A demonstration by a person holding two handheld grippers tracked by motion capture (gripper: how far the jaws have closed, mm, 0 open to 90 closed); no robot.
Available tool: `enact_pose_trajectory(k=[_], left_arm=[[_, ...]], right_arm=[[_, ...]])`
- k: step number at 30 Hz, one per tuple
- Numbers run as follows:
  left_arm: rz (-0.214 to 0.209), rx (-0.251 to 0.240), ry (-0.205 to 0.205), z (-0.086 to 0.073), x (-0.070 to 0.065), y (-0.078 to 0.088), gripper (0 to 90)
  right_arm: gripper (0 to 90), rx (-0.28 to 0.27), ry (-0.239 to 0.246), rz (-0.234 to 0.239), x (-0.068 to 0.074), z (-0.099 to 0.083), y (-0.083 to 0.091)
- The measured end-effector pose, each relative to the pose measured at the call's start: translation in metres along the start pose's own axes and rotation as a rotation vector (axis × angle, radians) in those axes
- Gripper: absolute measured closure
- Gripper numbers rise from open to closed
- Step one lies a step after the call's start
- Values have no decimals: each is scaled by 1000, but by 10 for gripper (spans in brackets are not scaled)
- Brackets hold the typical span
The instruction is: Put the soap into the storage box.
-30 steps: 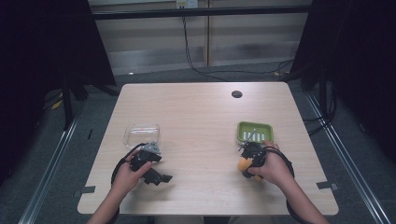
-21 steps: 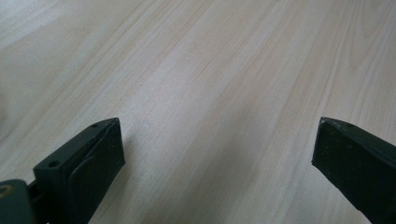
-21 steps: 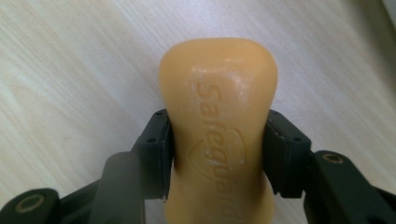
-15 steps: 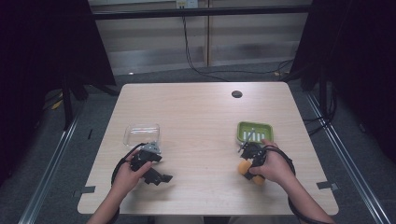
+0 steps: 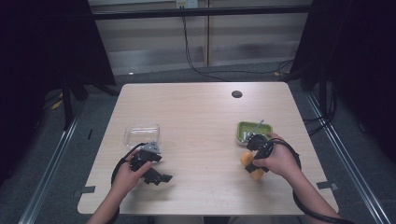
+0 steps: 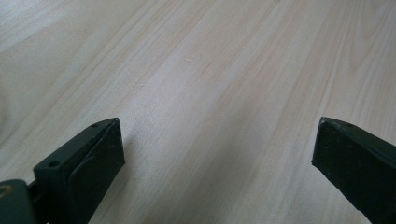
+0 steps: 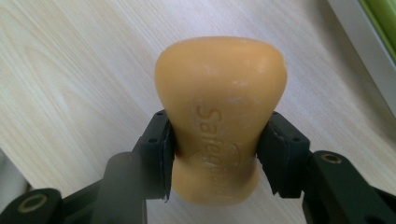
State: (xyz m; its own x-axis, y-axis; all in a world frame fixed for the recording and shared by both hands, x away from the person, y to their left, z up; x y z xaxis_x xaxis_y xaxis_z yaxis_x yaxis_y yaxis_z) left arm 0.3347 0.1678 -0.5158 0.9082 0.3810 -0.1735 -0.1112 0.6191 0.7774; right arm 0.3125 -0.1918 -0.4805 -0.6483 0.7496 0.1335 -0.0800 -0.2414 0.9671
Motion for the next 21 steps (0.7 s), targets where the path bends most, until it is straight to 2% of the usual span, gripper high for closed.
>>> enact_pose_trajectory(k=[5, 6, 7, 17, 21], left_arm=[[6, 8, -2, 0, 0, 0, 19], [6, 8, -1, 0, 0, 0, 19], [6, 9, -2, 0, 0, 0, 19], [8, 12, -3, 0, 0, 1, 19], [4, -3, -1, 0, -1, 0, 19]], right_arm=[[502, -26, -17, -9, -2, 1, 5], [502, -50, -24, -11, -3, 1, 6], [502, -30, -27, -5, -3, 1, 7], [502, -28, -30, -17, -9, 1, 14], [502, -4, -17, -13, -10, 1, 15]])
Point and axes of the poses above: each handheld gripper's, and its own axes: y roughly backward along the jaws, z roughly out of its top, x roughly to its left, the point moved 4 cm from there along -y, roughly forward along the jaws, and after that the axes turned 2 degrees about -y, right-handed, at the moved point
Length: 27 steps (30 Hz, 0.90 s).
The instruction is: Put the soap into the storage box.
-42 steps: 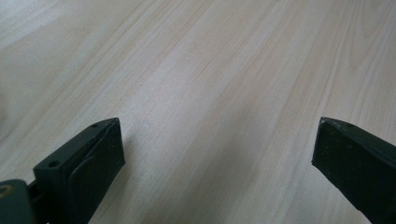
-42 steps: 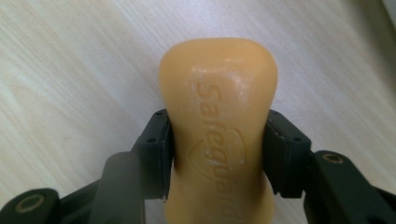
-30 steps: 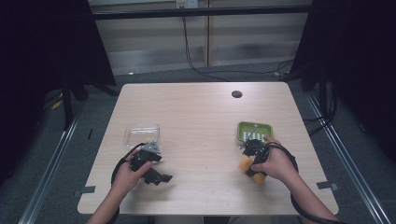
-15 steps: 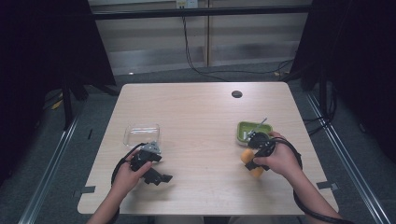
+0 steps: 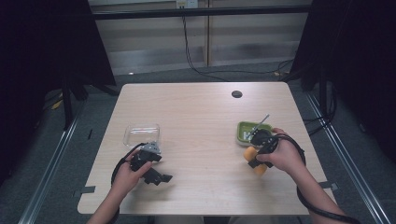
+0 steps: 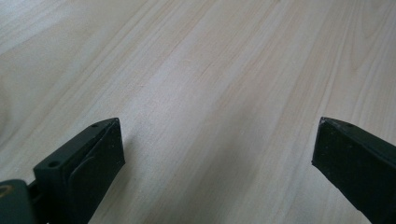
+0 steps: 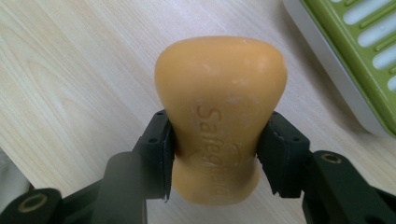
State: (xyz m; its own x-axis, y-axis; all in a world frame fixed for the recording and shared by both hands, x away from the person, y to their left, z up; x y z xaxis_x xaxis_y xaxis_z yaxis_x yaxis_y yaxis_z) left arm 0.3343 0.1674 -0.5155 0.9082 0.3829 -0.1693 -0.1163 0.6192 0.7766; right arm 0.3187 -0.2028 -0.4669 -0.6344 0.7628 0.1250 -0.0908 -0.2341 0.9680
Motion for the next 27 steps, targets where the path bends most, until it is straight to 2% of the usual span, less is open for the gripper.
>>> enact_pose_trajectory(k=[2, 8, 11, 13, 20, 21, 23, 27], left_arm=[[3, -7, 13, 0, -1, 0, 19], [1, -4, 9, 0, -1, 0, 19], [2, -4, 8, 0, -1, 0, 19], [1, -7, 11, 0, -1, 0, 19], [2, 1, -1, 0, 0, 0, 19], [1, -8, 13, 0, -1, 0, 19], [3, -9, 15, 0, -1, 0, 18], [1, -1, 1, 0, 0, 0, 19]], right_arm=[[502, -3, 7, 4, -1, 0, 0], [502, -1, 12, 8, -5, 2, 4], [502, 0, 7, 27, -8, 2, 6], [502, -2, 7, 15, -10, 3, 8], [502, -8, 6, 27, -14, 6, 14], [502, -8, 5, 31, -15, 7, 14], [502, -7, 7, 30, -16, 7, 13], [502, -3, 9, 34, -17, 8, 13]])
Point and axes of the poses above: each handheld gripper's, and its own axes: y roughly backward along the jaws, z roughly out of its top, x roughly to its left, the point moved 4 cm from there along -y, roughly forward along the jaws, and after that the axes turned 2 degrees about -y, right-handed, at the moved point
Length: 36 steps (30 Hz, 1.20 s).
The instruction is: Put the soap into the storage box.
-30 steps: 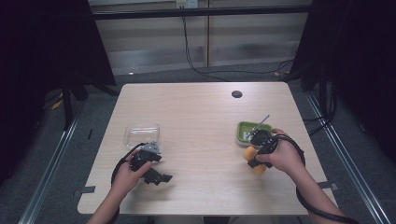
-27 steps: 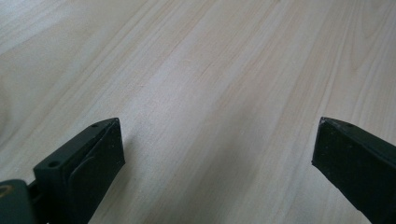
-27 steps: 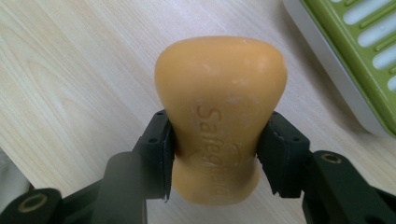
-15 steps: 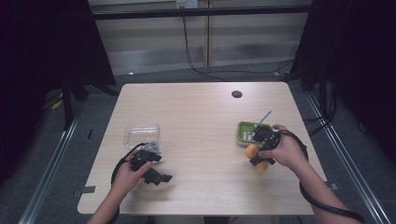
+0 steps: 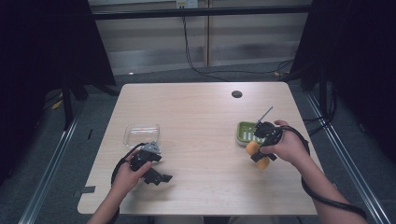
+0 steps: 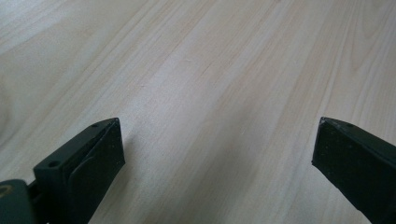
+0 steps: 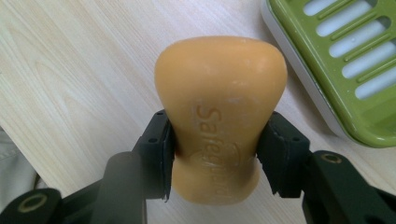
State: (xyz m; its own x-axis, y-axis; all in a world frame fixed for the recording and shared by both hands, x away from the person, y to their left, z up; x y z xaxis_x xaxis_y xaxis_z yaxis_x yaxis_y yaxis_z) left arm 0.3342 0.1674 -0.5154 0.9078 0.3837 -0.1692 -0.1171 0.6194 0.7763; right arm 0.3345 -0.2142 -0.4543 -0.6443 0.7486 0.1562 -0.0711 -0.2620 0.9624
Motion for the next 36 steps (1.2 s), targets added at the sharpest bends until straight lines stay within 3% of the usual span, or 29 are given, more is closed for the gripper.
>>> enact_pose_trajectory(k=[14, 36], left_arm=[[0, -3, 7, 0, -1, 0, 19], [4, -6, 9, 0, 0, 0, 19]], right_arm=[[502, 6, 18, -6, -5, 5, 5], [502, -1, -7, -11, -16, 8, 9]])
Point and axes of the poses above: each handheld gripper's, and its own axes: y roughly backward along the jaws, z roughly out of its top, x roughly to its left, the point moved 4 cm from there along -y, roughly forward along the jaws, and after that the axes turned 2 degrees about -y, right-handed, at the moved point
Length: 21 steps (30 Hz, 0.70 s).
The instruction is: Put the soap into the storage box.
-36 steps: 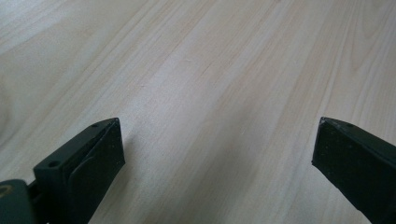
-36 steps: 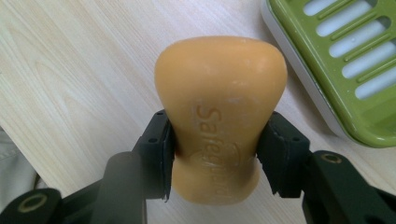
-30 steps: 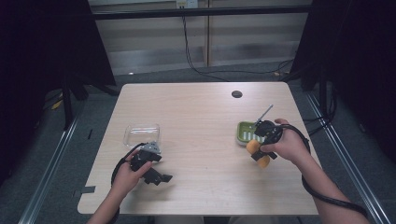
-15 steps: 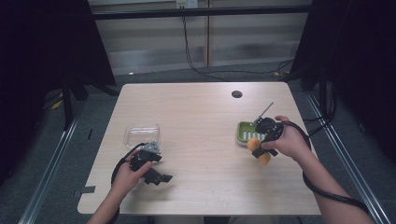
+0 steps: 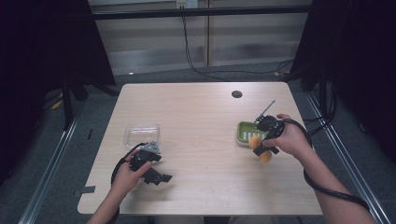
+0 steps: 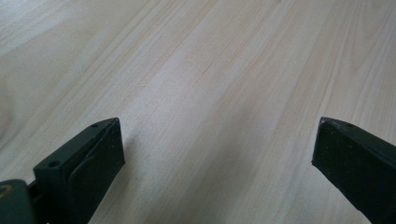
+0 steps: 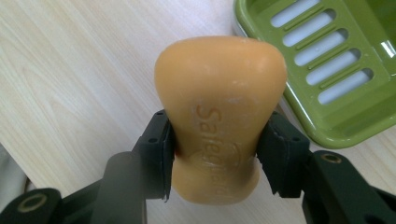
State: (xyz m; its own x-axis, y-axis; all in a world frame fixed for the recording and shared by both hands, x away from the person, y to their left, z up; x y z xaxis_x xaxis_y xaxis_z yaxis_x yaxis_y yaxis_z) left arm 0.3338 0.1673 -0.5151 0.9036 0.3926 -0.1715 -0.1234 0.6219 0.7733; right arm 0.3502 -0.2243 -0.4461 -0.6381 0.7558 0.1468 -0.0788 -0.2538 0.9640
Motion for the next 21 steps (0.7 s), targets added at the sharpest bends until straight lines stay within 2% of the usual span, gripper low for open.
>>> enact_pose_trajectory(k=[13, 21], left_arm=[[-2, 3, -2, 0, 0, 0, 19], [-1, 10, -10, 0, 1, 0, 19]], right_arm=[[502, -12, -25, -3, -11, 1, 2], [502, 2, -22, -14, -17, 1, 5]])
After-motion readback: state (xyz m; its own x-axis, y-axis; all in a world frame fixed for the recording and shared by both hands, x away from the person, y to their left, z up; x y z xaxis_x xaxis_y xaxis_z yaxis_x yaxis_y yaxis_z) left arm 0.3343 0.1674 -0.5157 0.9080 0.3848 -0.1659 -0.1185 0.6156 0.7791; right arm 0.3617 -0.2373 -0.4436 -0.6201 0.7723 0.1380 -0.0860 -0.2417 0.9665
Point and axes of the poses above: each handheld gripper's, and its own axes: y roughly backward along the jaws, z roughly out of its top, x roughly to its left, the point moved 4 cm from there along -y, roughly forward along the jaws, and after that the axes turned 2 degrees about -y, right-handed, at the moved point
